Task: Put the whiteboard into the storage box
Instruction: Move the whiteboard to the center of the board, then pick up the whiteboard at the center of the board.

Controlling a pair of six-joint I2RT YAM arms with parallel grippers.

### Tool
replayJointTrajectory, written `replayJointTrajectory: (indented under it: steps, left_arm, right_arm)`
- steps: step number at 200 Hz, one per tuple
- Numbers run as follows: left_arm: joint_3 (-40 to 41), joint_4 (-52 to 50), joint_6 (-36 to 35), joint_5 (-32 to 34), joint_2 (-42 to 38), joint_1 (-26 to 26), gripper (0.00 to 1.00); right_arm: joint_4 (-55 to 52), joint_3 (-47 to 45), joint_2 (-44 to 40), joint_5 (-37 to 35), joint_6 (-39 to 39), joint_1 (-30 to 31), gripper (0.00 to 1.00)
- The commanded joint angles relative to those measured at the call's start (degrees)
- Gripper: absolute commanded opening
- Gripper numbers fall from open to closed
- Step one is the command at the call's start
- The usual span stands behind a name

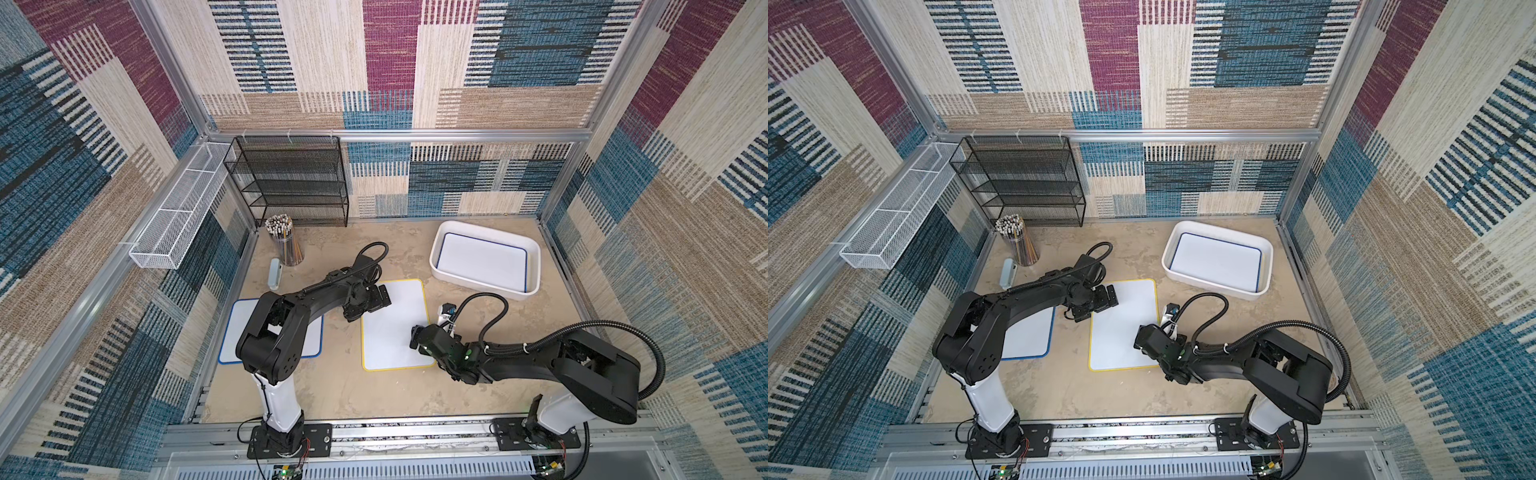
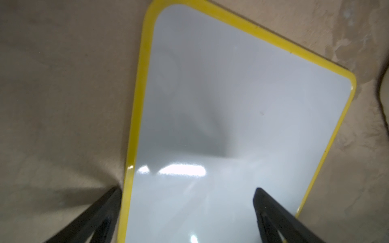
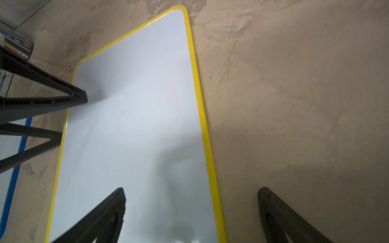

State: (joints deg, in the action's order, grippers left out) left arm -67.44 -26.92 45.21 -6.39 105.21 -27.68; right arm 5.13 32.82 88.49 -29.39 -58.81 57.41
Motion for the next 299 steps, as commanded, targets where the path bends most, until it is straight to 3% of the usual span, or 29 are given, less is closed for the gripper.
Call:
replayJointTrajectory:
  steps: [1, 50, 85, 143, 190, 236, 271, 299]
  left_arm:
    - [-0.6, -5.6, -3.1, 3.1, 0.9, -0.4, 1.0]
    - [-1.2, -8.0, -3.6, 8.5, 1.1, -2.4, 0.99]
    - [-1.3, -7.6, -3.8, 7.9, 2.5, -3.9, 0.99]
    - [1.3, -0.1, -2.8, -1.4, 3.2, -4.6, 0.99]
    - [2.4, 4.8, -1.6, -8.7, 4.9, -4.8, 1.0]
    - [3.5, 7.4, -0.2, -11.5, 4.9, -4.9, 1.0]
    - [3.8, 7.8, 0.4, -12.2, 4.4, -5.1, 1.0]
    - [3.9, 7.9, 0.7, -12.5, 4.2, -5.2, 1.0]
  right_arm:
    - [-6.2, -0.5, 1.2, -2.0, -4.9, 0.0, 1.0]
    - [-5.5, 3.1, 8.6, -1.2, -2.1, 0.0, 1.0]
    - [-3.7, 5.1, 13.2, 2.4, -0.1, 0.3, 1.0]
    - [4.9, 7.8, 15.9, 15.2, 6.3, 1.7, 1.0]
    - [10.5, 8.1, 13.6, 25.2, 7.1, 1.6, 1.0]
    - [14.6, 5.0, 7.5, 32.6, 1.8, -2.1, 1.0]
    - [23.1, -1.7, 3.3, 38.9, -6.9, -7.3, 1.0]
    - [23.4, -3.6, 2.0, 41.7, -12.5, -9.9, 1.0]
